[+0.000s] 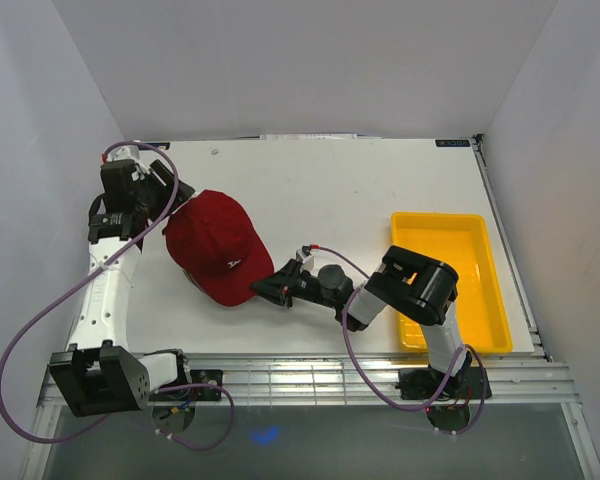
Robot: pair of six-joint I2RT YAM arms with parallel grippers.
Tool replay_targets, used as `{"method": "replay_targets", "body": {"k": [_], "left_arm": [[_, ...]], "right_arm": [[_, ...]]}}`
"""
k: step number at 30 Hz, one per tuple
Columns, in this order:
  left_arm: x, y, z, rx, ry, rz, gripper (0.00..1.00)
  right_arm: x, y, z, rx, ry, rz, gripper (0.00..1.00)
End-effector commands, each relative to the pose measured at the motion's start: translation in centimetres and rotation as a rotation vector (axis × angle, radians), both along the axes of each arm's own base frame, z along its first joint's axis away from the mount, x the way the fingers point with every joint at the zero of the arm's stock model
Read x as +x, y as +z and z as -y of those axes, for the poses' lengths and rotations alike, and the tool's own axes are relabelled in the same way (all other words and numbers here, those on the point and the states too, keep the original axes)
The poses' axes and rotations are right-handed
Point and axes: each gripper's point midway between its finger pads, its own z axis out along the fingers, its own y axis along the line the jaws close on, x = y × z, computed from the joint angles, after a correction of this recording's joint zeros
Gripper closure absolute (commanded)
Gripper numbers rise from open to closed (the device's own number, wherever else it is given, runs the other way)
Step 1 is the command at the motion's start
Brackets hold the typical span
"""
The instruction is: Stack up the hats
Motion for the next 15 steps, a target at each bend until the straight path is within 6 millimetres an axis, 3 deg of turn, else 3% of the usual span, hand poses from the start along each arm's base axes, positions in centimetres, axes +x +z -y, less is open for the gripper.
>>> {"method": "replay_targets", "body": {"k": [1,8,15], "left_arm": [[-0.3,-1.3,1.2,-0.017,-0.086,-0.004,0.3],[-1.0,-6.4,1.5,-0.034,-0.101,-0.108,0.37],[-1.4,-8.8,0.3,0.001,-0.044,-0.17,0.39]], "right_arm": [[-0.2,-5.1,0.5,-0.174,-0.004,-0.101,0.92],[-0.1,-5.6,0.5,-0.19,-0.007,-0.112,0.92],[-0.4,-7.4,1.1,-0.228,-0.011,-0.145,0.92]]}}
